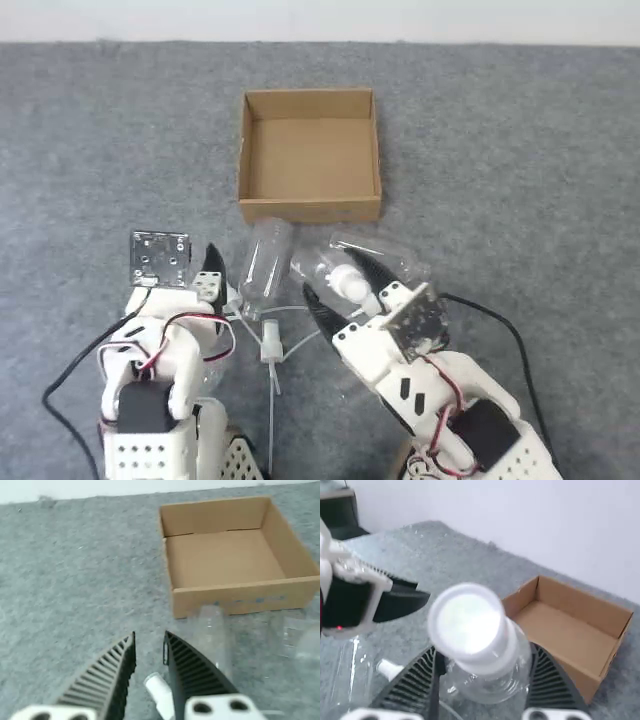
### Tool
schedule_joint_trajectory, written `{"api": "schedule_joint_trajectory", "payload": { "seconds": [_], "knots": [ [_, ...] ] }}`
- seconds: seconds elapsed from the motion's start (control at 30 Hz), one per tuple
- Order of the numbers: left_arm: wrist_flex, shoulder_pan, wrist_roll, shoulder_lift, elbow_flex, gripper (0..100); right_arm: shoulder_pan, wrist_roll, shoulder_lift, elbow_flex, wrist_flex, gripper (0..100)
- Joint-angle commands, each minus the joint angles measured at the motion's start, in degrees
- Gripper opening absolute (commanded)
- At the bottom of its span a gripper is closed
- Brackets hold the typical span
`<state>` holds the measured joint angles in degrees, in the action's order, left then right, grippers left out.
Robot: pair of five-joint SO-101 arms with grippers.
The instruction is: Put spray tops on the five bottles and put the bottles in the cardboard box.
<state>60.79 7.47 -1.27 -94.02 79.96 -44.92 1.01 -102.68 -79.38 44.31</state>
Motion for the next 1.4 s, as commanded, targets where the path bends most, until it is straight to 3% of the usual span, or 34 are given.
{"api": "schedule_joint_trajectory", "payload": {
  "seconds": [0.0, 0.33, 0.63, 1.37],
  "knots": [
    [-2.20, 1.05, -0.97, -0.62, -0.75, 9, 1.27, 0.35, 3.74, 8.26, -0.31, 10.4],
    [-3.43, 1.05, -0.97, -0.62, 0.66, 9, 8.40, 0.26, 34.07, 29.54, -7.25, 10.4],
    [-3.25, 1.05, -1.05, -0.62, 0.75, 9, 8.92, 0.26, 61.67, 46.95, -15.96, 10.4],
    [-3.16, 1.14, -1.05, -0.70, 0.75, 9, 10.59, 0.26, 114.68, 92.31, -16.57, 10.4]
  ]
}}
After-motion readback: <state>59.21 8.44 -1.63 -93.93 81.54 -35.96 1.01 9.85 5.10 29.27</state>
